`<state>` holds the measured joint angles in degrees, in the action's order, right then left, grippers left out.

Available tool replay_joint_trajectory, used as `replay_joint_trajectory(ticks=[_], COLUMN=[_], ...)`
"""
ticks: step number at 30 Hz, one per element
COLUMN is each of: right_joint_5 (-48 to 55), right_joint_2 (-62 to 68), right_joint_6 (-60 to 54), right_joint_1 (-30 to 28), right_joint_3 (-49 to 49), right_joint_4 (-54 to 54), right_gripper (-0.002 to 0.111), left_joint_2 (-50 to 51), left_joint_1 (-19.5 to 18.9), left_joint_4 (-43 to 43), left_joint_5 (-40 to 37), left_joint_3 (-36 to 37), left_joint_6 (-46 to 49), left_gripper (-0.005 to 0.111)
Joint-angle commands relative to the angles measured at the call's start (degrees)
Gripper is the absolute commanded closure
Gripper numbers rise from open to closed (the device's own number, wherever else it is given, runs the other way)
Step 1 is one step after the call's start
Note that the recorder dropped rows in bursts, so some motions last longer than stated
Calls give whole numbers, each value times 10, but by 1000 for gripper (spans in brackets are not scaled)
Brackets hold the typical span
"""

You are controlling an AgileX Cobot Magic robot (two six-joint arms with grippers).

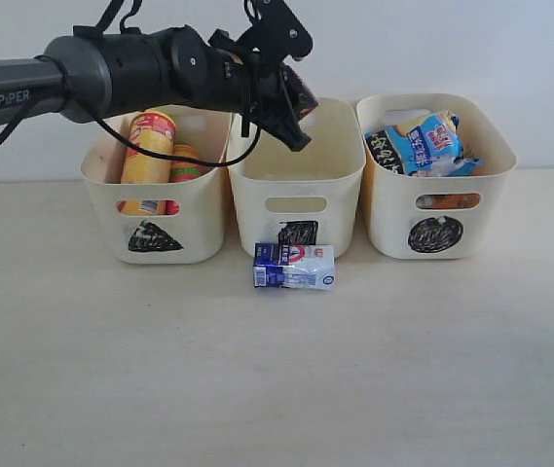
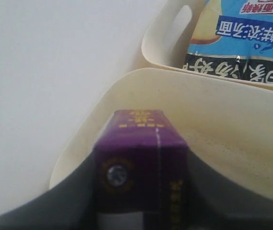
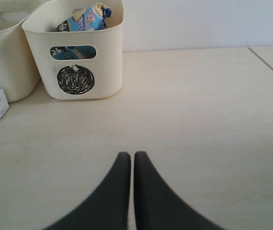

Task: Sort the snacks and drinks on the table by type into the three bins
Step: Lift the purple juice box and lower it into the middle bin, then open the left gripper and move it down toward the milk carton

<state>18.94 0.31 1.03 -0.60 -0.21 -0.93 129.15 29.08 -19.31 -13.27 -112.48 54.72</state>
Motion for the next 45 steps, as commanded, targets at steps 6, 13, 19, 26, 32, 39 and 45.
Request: replay_joint_trajectory(ticks=[6,13,19,26,32,39,45], right_joint_5=[-6,-6,-2,-2,-2,-2,-2], right_joint_2=[-3,-3,-3,-3,-3,-3,-3], right_joint_6=[1,1,1,1,1,1,1], right_joint_1=[-5,-5,-5,-5,-5,-5,-5], right_joint_3=[2,2,2,2,2,2,2], right_joint_4=[2,2,2,2,2,2,2], right_gripper=[108,108,108,108,108,108,108], left_joint_2=[-5,-14,-45,-159,-177,-177,-145], left_joint_1=[2,7,7,7,7,18,39], left_joint_4=[-8,-9,-6,52,114,2,-17], left_joint_5=[-4,-71,-122,-426,-564,-558,-500], left_joint_3=[-8,-8,-8,-8,0,59,152], left_joint_6=[-24,-27,-29,-116,-238,-158,54], left_gripper=[97,49,48,53,83,95,40])
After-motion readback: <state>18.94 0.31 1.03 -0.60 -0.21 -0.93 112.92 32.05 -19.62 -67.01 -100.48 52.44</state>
